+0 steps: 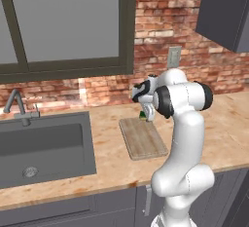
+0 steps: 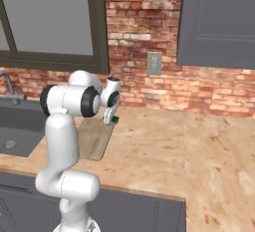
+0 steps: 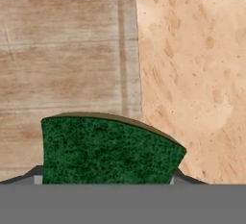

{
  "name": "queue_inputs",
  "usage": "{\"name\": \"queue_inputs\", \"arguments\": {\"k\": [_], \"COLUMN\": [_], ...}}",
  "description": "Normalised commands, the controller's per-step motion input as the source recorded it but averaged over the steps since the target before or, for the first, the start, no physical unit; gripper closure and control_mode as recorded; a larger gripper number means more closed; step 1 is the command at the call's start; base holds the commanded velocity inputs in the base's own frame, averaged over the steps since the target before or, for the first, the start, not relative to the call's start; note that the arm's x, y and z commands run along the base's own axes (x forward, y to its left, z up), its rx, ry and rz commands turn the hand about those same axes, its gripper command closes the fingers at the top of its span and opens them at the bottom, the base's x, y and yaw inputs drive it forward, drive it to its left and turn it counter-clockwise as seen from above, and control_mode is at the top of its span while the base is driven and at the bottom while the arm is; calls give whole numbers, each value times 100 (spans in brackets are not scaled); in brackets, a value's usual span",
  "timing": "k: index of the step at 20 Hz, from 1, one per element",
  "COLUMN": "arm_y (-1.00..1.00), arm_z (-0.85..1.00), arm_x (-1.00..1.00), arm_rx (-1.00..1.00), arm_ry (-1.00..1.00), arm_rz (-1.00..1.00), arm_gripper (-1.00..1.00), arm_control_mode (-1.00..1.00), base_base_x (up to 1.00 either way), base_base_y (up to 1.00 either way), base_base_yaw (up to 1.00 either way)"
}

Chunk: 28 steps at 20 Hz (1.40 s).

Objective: Pick up the sponge from the counter and clean the cutting board by briefly scrubbing or pressing down on the cutting board. Once finished, release the sponge.

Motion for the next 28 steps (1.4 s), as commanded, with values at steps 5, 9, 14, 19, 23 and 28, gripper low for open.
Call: {"name": "queue_inputs", "arguments": {"k": [5,9,14,19,23,28], "arm_y": [35,58,69,59,50,45], "arm_z": [-23,-20,-21,-5,0,-14], "arm_x": [30,4,-8,-29,-20,-33], "arm_rx": [5,1,-1,-12,-13,-9], "arm_ry": [0,2,11,11,0,0], "arm_rz": [11,15,10,0,0,0], "arm_gripper": [100,100,100,100,100,100], "arm_control_mode": [-100,-100,-100,-100,-100,-100], "base_base_x": [0,0,0,0,0,0], "base_base_y": [0,0,0,0,0,0], "base_base_yaw": [0,0,0,0,0,0]}}
